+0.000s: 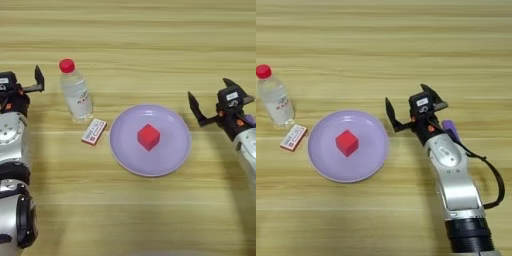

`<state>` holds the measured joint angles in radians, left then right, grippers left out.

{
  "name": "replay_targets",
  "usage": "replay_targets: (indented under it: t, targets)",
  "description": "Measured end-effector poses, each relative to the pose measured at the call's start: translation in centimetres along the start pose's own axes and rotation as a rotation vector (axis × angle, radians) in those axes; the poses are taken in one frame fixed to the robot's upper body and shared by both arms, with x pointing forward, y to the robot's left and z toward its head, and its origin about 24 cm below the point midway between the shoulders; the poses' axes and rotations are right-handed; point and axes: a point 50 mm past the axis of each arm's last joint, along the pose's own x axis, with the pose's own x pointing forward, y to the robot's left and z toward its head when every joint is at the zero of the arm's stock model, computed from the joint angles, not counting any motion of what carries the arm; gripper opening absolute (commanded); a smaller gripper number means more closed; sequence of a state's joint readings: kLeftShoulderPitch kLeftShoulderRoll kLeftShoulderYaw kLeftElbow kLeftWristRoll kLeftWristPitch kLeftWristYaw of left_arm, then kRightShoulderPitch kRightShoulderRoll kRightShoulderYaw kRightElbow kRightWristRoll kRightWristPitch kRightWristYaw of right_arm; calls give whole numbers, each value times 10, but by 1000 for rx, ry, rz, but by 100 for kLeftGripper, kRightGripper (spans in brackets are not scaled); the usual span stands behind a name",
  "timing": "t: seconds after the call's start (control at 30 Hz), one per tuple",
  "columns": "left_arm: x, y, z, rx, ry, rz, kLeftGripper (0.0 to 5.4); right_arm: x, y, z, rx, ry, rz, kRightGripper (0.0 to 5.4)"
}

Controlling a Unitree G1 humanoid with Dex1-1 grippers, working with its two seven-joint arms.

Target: Move the objects on the table

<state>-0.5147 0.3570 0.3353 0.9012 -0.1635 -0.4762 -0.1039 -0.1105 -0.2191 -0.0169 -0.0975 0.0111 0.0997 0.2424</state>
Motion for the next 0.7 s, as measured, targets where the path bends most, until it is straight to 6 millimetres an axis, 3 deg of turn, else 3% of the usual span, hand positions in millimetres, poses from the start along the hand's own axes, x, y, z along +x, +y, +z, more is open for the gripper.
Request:
replay_targets:
  t: [0.33, 0.7]
  targets:
    - [0, 0, 0, 0, -1, 1, 540, -20, -41, -35, 64, 193, -157, 539]
    - [0, 0, 1, 0, -5, 1, 540, -38, -52, -52, 89, 321, -188, 539]
